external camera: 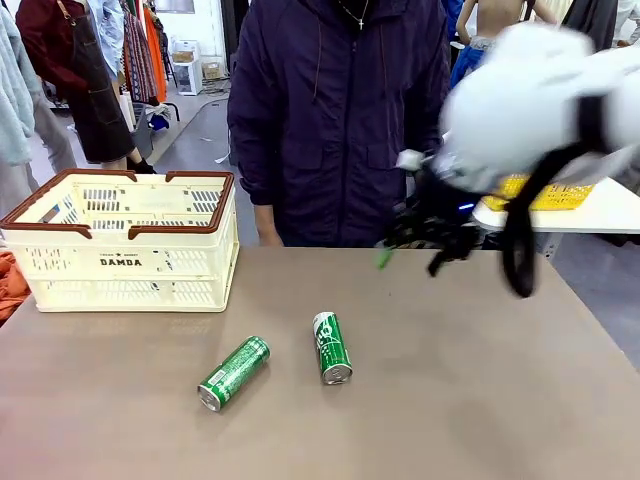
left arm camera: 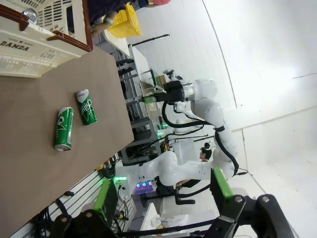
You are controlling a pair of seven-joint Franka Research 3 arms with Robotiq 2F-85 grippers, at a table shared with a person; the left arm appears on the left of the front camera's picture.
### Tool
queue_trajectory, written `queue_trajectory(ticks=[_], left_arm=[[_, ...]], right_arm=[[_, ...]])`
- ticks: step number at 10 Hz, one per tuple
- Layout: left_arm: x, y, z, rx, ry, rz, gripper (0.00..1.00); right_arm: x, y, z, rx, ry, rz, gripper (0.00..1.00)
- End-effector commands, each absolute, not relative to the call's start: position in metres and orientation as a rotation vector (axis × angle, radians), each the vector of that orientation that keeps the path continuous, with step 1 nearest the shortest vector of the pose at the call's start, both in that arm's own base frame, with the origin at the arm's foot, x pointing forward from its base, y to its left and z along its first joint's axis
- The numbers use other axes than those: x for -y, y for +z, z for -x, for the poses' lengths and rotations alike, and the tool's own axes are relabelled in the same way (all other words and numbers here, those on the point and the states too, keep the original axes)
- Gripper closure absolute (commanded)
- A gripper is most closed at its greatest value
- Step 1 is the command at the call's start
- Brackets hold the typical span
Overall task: Place the drinks into the Shopping basket.
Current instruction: Pick up one drink and place it into the Shopping basket.
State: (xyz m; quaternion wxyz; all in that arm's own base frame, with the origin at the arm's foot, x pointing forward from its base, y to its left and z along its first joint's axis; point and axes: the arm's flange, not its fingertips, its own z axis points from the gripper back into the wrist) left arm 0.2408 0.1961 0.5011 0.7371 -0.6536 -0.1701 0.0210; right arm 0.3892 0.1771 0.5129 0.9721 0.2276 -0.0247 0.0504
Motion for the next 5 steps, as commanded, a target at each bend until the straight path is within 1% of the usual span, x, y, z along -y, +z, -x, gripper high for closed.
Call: queue_trajectory(ticks=[1,2,3,5], left_arm=[[-0.196,0.503,-0.238,0.375,0.026,1.434,0.00],[-0.196,0.503,-0.238,0.375,0.026,1.434,0.00],[-0.196,0.503,-0.238,0.375,0.026,1.434,0.00],[-0.196,0.503,-0.238,0.375,0.026,1.434,0.00]], right_arm=[[-0.009,0.520,-0.375,-0.037,-0.037,-0.731,0.00],[0.042,0.515,-0.367,-0.041,-0.065,-0.886,0.00],[0.083,0.504,-0.362,-0.044,-0.097,-0.999,0.00],[0.142,0.472,-0.349,0.014,-0.112,-1.255,0.00]])
